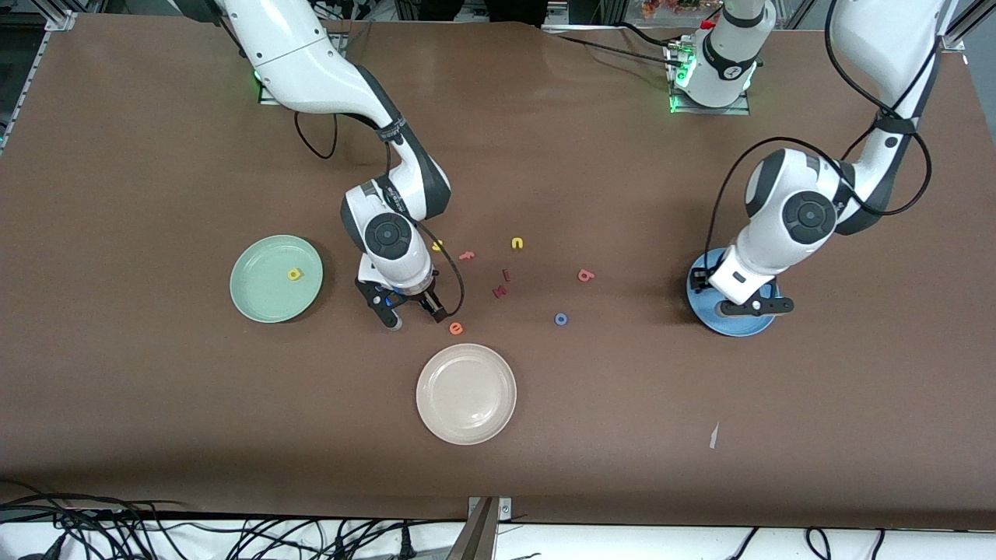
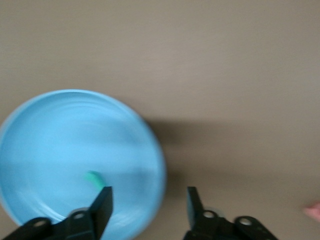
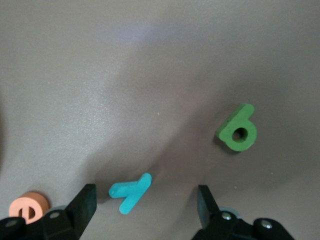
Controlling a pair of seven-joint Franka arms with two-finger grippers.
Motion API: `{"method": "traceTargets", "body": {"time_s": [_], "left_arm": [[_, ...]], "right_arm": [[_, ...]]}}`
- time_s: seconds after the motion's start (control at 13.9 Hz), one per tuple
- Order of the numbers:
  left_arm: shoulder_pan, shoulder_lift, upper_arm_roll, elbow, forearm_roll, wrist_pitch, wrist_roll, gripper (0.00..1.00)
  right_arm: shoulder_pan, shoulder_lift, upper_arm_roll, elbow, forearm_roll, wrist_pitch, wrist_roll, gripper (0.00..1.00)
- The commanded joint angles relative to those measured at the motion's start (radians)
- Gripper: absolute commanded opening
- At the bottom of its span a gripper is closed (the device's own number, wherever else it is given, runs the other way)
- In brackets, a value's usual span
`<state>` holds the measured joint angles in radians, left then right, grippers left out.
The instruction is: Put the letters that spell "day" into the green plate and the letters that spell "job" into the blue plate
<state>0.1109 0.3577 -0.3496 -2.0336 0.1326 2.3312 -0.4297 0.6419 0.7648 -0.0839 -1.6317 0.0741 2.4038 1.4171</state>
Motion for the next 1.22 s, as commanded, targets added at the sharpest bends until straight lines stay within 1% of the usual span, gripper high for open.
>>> {"method": "traceTargets", "body": {"time_s": [0.0, 0.14, 0.29, 0.36, 0.5, 0.65, 0.72, 0.86, 1.01, 1.15], "left_arm": [[-0.115, 0.027, -0.008, 0.058, -0.037, -0.039, -0.192, 1.00], [-0.199, 0.081, -0.008, 0.119, -0.037, -0.038, -0.346, 1.00], [-0.279, 0.137, -0.005, 0.160, -0.021, -0.033, -0.482, 1.00], [-0.305, 0.162, -0.003, 0.177, -0.018, -0.030, -0.533, 1.00], [-0.332, 0.197, 0.000, 0.179, -0.005, 0.005, -0.587, 1.00], [-0.338, 0.236, 0.000, 0.170, 0.062, 0.080, -0.680, 1.00], [-0.342, 0.254, -0.002, 0.168, 0.115, 0.092, -0.730, 1.00], [-0.347, 0.273, -0.003, 0.170, 0.208, 0.094, -0.797, 1.00], [-0.347, 0.288, -0.003, 0.174, 0.219, 0.096, -0.802, 0.97], [-0.347, 0.299, -0.005, 0.173, 0.217, 0.099, -0.814, 0.91]], "right_arm": [[0.007, 0.021, -0.007, 0.029, -0.017, 0.000, 0.006, 0.62], [0.007, 0.021, -0.007, 0.029, -0.017, 0.000, 0.005, 0.47], [0.007, 0.021, -0.007, 0.029, -0.017, 0.000, 0.003, 0.26], [0.007, 0.019, -0.007, 0.030, -0.019, -0.002, 0.002, 0.19], [0.005, 0.016, -0.008, 0.030, -0.019, -0.003, -0.017, 0.10], [0.004, 0.010, -0.011, 0.030, -0.019, -0.009, -0.029, 0.09], [0.002, 0.005, -0.011, 0.032, -0.019, -0.014, -0.029, 0.09], [-0.001, -0.024, -0.028, 0.038, -0.019, -0.070, -0.046, 0.09], [-0.004, -0.080, -0.062, 0.039, -0.014, -0.162, -0.130, 0.09], [-0.007, -0.140, -0.112, 0.030, -0.005, -0.269, -0.261, 0.09]]}}
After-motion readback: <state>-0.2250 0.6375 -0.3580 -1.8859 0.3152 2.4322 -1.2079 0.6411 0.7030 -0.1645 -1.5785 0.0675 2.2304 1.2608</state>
